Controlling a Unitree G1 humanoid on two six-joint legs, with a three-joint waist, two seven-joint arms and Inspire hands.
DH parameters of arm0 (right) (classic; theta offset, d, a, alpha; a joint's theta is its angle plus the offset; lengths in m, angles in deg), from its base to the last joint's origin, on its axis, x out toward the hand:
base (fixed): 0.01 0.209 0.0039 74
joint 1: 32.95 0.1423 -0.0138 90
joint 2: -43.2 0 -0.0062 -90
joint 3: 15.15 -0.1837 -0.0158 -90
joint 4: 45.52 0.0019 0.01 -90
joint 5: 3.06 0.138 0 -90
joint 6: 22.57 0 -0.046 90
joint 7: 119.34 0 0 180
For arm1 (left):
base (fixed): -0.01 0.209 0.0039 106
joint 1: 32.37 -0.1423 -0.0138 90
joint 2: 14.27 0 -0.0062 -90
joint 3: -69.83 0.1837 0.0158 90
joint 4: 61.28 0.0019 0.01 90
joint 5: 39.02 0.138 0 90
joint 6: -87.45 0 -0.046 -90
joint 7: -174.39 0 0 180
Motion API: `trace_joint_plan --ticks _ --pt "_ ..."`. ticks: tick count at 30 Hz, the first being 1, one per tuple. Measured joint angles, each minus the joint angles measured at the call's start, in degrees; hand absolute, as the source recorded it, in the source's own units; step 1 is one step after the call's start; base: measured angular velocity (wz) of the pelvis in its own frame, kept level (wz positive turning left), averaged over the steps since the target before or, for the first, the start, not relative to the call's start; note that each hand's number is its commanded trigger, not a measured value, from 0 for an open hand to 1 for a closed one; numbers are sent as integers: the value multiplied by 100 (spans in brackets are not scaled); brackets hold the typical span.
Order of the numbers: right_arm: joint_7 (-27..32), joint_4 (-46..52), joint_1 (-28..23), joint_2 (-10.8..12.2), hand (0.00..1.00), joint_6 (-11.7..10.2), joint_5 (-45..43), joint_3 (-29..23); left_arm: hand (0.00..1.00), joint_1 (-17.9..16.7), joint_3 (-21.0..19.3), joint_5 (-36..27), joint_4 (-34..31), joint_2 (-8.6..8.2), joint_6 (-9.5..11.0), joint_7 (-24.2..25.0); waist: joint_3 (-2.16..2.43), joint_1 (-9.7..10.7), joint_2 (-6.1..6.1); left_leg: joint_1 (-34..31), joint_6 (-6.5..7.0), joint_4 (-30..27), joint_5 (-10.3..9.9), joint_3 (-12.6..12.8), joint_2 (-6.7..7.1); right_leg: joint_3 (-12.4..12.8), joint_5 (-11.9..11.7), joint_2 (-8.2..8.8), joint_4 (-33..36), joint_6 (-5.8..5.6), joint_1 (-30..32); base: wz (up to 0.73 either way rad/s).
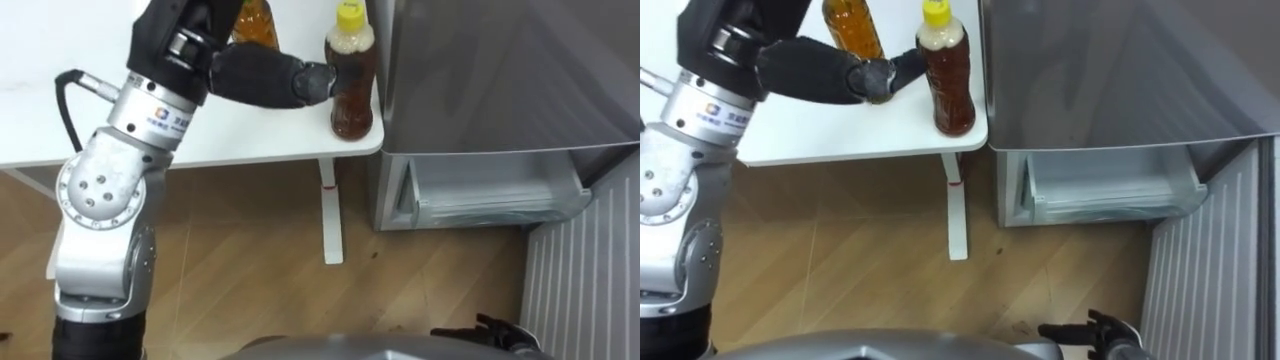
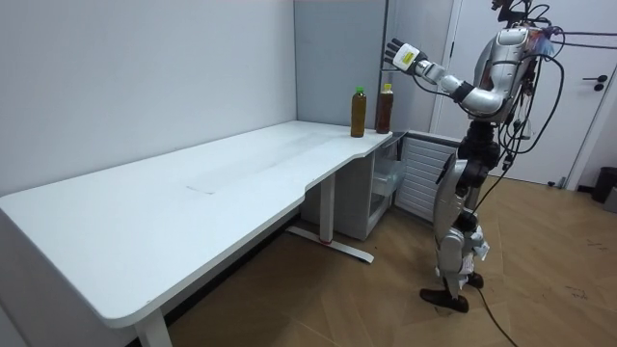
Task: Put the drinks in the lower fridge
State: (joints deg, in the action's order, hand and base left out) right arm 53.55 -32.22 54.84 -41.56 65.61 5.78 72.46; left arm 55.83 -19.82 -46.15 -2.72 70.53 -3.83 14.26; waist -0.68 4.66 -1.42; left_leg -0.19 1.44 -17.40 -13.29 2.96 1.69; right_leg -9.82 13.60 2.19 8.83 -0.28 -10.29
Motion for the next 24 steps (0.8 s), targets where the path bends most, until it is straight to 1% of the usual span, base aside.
trace_joint_plan --ticks 1,4,7,9,11,13,15,16,17,18,19,20,21,24 --pt "0 7 2 0 0 10 0 0 0 0 -1 0 2 0 -38 32 -5 0 10 -1 0 0 0 1 0 0 0 0 0 0 3 0" --pt "0 11 4 1 0 28 -2 1 0 0 -1 0 2 -1 -99 104 -2 -1 25 -4 0 0 0 1 0 0 0 0 0 0 7 0" --pt "4 22 0 2 0 50 -4 1 0 0 -1 -7 62 -1 -102 114 -1 -2 31 -7 0 1 0 1 0 -4 0 0 1 0 12 0" --pt "4 28 22 2 0 60 -43 0 0 0 0 -17 184 -1 -102 135 1 6 39 -17 0 -4 0 1 -1 -37 0 1 1 0 22 0" --pt "0 28 18 2 0 66 -61 -2 0 -23 -2 -19 432 -10 -126 216 15 6 67 -9 1 -8 1 0 -2 -34 0 2 5 0 17 0" --pt "6 18 17 3 0 69 -63 -1 0 -30 -4 -29 569 -63 -137 227 16 5 106 -17 2 -13 2 -3 -1 -32 0 1 5 0 22 0" --pt "17 15 9 17 0 85 -95 -1 0 -29 -13 -273 660 -78 -139 227 35 3 144 -17 3 -15 3 -15 0 -18 0 1 8 0 23 0" --pt "25 16 11 21 0 126 -154 -3 0 -29 -16 -448 683 -78 -140 226 45 4 161 -16 3 -16 3 -21 -1 4 0 1 10 0 22 0" --pt "29 17 12 23 0 143 -187 -3 0 -29 -16 -510 683 -78 -140 226 48 4 165 -16 3 -18 3 -21 0 7 0 1 10 0 22 0" --pt "42 24 14 24 0 175 -250 -7 0 -29 -16 -666 696 -77 -140 226 43 2 191 -5 3 -15 3 6 -1 23 0 2 15 1 22 -4" --pt "62 35 13 25 0 202 -277 -4 0 -29 -15 -769 744 -77 -139 225 46 -1 195 9 3 -14 3 13 -2 30 -1 2 28 1 18 -6" --pt "69 37 10 26 0 217 -288 -5 0 -30 -15 -871 839 -76 -139 225 36 -6 211 32 4 -8 3 16 -5 40 -1 3 41 1 13 -7" --pt "69 39 10 27 0 229 -287 -6 0 -30 -16 -901 893 -76 -140 225 37 -9 209 41 4 -6 3 19 -8 41 -1 3 49 1 12 -7" --pt "68 81 4 26 0 276 -283 -5 0 -30 -12 -1084 1072 -76 -238 216 32 5 217 52 5 -9 3 25 -16 47 0 2 86 1 22 -3"
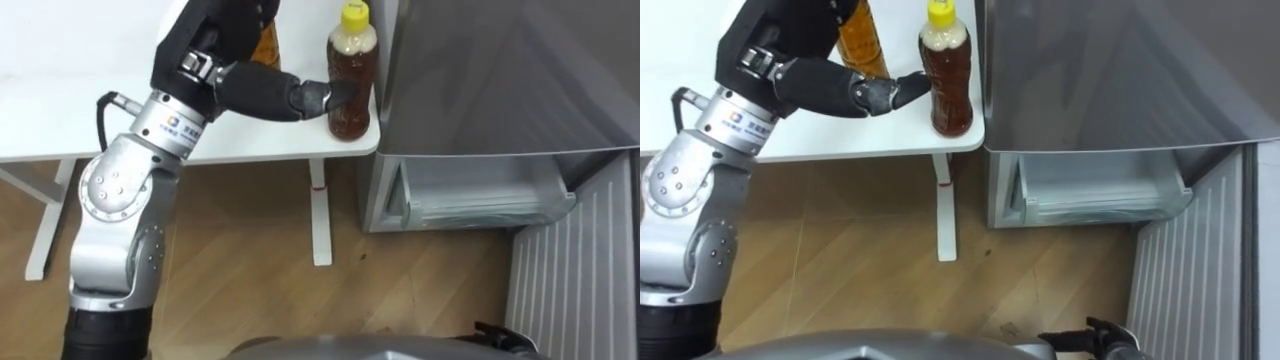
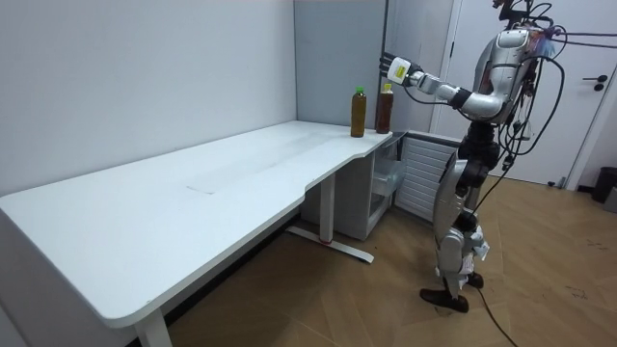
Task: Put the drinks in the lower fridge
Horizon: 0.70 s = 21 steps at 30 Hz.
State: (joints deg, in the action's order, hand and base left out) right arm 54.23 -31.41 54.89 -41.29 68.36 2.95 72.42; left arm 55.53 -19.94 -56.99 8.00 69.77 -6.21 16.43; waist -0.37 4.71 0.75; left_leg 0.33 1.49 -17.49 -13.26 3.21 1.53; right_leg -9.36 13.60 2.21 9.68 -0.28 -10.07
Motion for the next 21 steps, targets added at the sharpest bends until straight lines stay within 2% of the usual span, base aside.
trace_joint_plan --ticks 2,7,10,16,21 --pt "0 22 -1 0 0 41 31 20 0 0 7 -258 135 4 -56 -3 10 3 -23 -22 2 -22 -1 0 -7 -5 0 -4 3 0 5 0" --pt "-3 55 -14 -2 0 41 44 63 0 0 4 -401 167 12 -106 14 22 10 -65 -68 1 -27 -4 -3 -32 -10 -11 -26 5 18 17 0" --pt "-5 147 -62 -27 0 41 44 62 0 0 3 -448 169 12 -111 27 15 15 -112 -68 1 -29 -4 2 -37 -11 -13 -30 7 21 17 0" --pt "-9 262 -138 -51 0 38 44 58 0 1 0 -509 313 21 -114 108 6 38 -128 -17 -4 -5 -1 83 -58 17 -14 -37 6 21 9 -3" --pt "-7 288 -128 -60 0 38 32 52 0 1 1 -508 420 177 -127 143 -1 131 -136 -4 -5 37 -1 121 -68 55 -14 -40 5 21 16 -3"
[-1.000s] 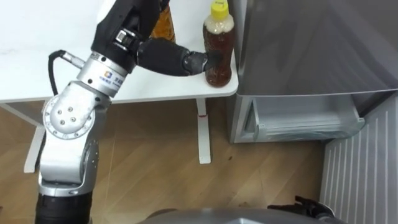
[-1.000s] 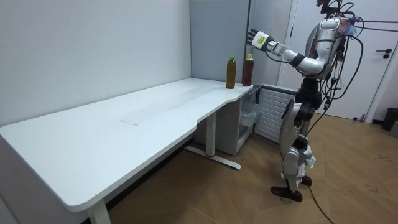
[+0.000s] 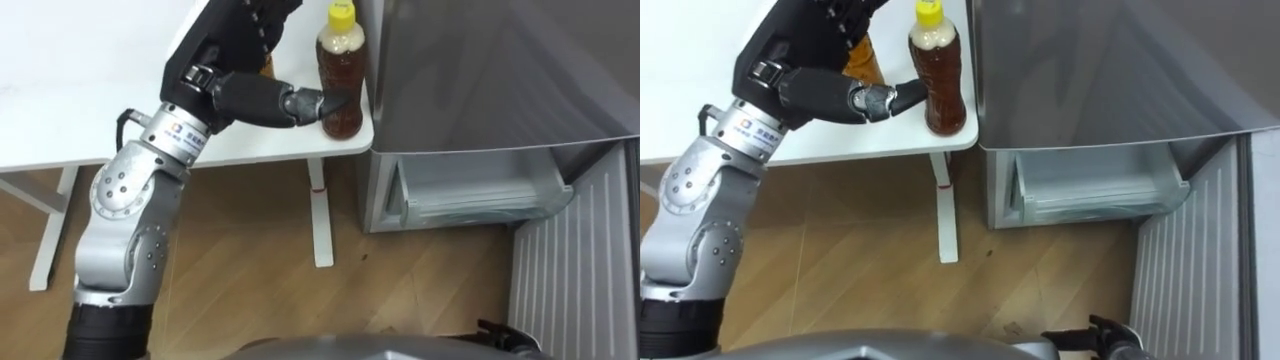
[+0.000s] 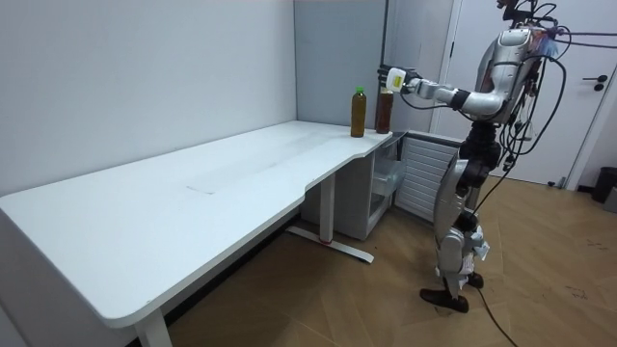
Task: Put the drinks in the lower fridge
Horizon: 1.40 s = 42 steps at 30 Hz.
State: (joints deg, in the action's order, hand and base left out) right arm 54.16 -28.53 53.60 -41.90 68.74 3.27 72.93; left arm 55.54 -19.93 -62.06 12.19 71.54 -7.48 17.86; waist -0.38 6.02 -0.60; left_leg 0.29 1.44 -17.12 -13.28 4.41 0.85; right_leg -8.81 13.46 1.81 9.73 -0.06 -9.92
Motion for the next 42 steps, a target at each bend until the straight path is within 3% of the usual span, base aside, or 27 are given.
trace_joint_plan --ticks 19,35,42 --pt "0 10 35 -41 0 5 -54 65 0 398 231 14 481 42 0 100 -38 176 -41 -2 -9 41 9 47 0 87 0 5 7 0 87 -2" --pt "-121 23 46 -43 0 18 -471 64 0 727 232 26 898 60 0 122 -13 240 -80 -17 -9 42 8 69 -2 78 0 5 2 0 97 0" --pt "-117 22 79 -79 0 85 -469 64 0 875 231 227 1056 87 2 79 -11 304 -158 4 -9 39 8 91 0 98 -1 8 2 1 87 0"
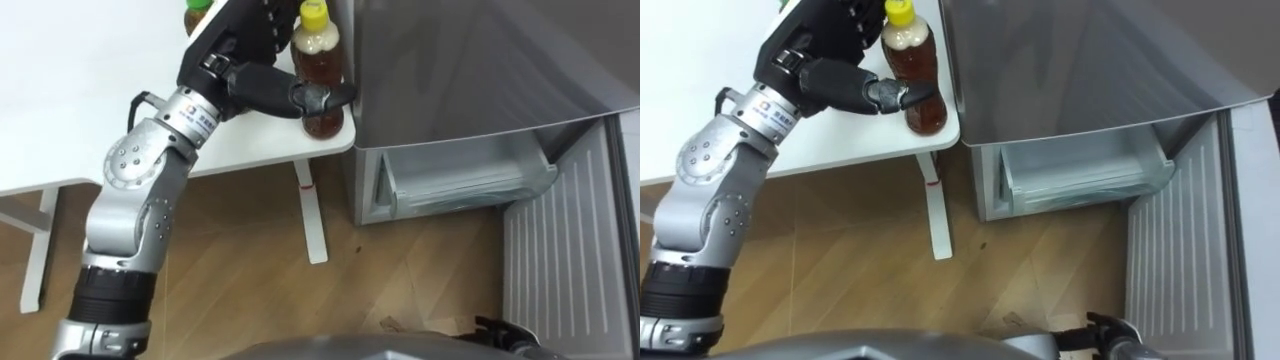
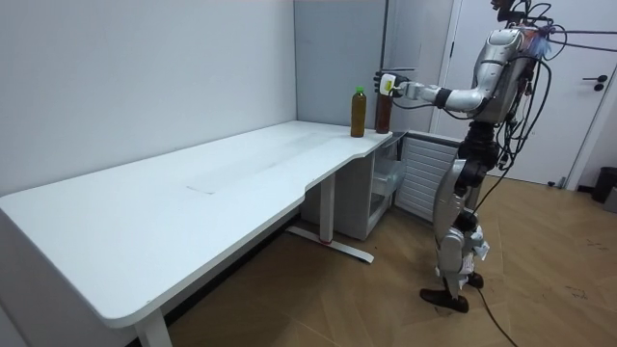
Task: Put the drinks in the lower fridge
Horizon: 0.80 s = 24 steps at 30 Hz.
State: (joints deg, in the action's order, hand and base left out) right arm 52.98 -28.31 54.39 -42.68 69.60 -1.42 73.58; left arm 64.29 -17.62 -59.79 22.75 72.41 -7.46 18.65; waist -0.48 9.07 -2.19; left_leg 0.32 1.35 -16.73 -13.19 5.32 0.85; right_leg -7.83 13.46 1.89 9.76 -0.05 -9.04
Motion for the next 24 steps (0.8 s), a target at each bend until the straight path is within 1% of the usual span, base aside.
trace_joint_plan --ticks 3,5,8,13,14,15,16,17,21,24 --pt "6 -1 9 -28 0 36 3 0 0 45 18 94 52 0 0 -15 -11 22 -40 4 0 2 0 6 -1 11 0 -2 0 0 -2 0" --pt "36 -16 25 -60 0 39 -3 -1 0 77 64 174 52 2 0 -31 -35 29 -52 2 0 6 0 6 0 16 0 -2 0 1 0 0" --pt "79 -30 36 -76 0 40 -18 -2 0 78 107 174 52 2 0 -26 -36 47 -80 2 -1 14 1 5 -3 15 0 -4 0 0 -1 0" --pt "84 -40 37 -75 0 45 -20 -2 0 90 171 173 52 2 0 -11 -41 70 -72 7 -3 23 2 14 -1 38 0 -3 -2 0 5 0" --pt "85 -45 37 -72 0 45 -20 -1 3 101 175 173 52 10 0 -11 -49 73 -60 7 -3 23 2 17 0 49 0 -2 -2 0 7 0" --pt "84 -51 38 -72 0 46 -22 -1 53 106 182 172 52 14 0 -11 -53 73 -53 7 -3 24 2 18 0 61 0 -2 -2 0 7 0" --pt "84 -59 37 -72 0 50 -30 -1 85 109 187 172 52 16 0 -11 -58 71 -45 7 -2 25 2 23 -1 67 0 -2 -3 0 10 0" --pt "84 -63 36 -72 0 67 -57 -1 100 112 187 172 52 23 0 -11 -61 71 -41 7 -2 29 2 28 -1 71 0 -2 -3 0 13 0" --pt "98 -63 40 -73 0 142 -243 -2 100 130 189 173 71 36 1 -19 -59 69 -45 5 -2 32 2 38 -3 81 0 -3 -3 0 20 0" --pt "126 -65 54 -73 0 162 -340 -1 100 212 221 173 264 35 0 -12 -47 74 -62 2 -2 32 2 40 -5 83 0 -4 -3 0 28 0"
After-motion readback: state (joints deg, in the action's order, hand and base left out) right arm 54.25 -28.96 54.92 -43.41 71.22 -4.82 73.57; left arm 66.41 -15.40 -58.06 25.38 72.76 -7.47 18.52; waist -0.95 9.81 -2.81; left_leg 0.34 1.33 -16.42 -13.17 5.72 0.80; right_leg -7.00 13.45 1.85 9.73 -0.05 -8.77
